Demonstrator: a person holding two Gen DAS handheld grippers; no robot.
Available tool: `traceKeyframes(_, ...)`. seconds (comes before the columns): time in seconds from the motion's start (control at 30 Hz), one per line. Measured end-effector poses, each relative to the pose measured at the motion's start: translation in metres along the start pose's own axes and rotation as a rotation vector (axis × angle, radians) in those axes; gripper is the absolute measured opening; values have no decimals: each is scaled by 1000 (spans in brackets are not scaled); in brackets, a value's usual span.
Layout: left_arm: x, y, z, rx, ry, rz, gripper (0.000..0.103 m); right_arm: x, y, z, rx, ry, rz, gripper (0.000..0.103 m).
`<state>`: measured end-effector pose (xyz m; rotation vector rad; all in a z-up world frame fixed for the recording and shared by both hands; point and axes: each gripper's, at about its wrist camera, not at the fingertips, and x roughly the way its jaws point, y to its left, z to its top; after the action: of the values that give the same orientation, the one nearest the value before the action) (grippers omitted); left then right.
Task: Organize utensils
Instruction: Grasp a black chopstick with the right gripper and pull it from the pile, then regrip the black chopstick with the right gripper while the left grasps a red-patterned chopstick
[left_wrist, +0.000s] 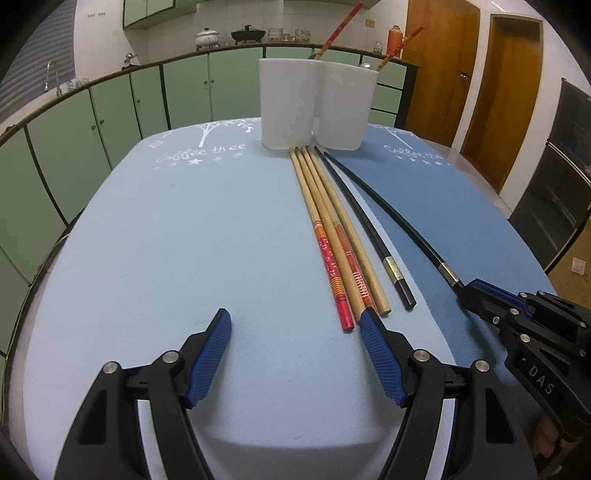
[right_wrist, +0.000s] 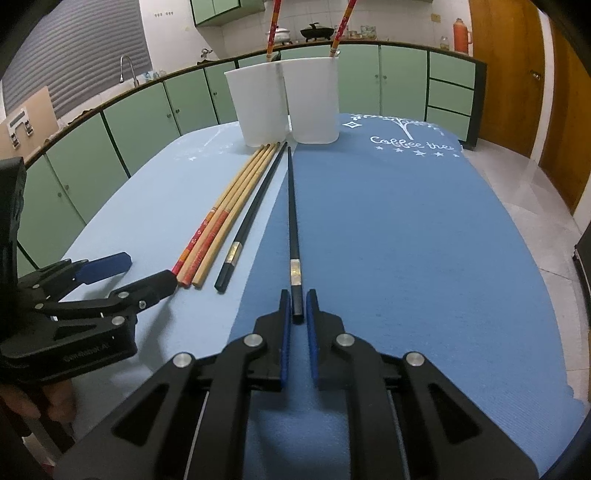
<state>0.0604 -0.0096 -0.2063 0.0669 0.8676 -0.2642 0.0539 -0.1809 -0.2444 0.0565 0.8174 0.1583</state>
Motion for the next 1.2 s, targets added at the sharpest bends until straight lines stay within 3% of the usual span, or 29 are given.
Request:
traceKeyframes(0.1, -2, 3, -1, -4, 2, 13, 68, -1, -3, 0, 6, -2, 1, 12)
traceKeyframes(0.27, -5, 16, -1, -41, 8, 37, 65, -6, -8, -1, 3, -16, 12, 29)
traceKeyframes(0.43, -8, 18, 0, -59, 2, 37, 65, -4, -10, -2, 11, -5, 28, 31)
traceKeyframes(0.8, -5, 9, -4, -41, -9, 28, 64, 1, 0, -1, -44, 5, 38, 30)
traceKeyframes(0.93, -4, 9, -3, -46, -10, 22, 63, 2, -2, -1, -33, 5, 35, 21)
traceKeyframes(1.2, -3, 6, 0, -58, -5, 28, 54, 2, -2, -1, -30, 5, 19, 15)
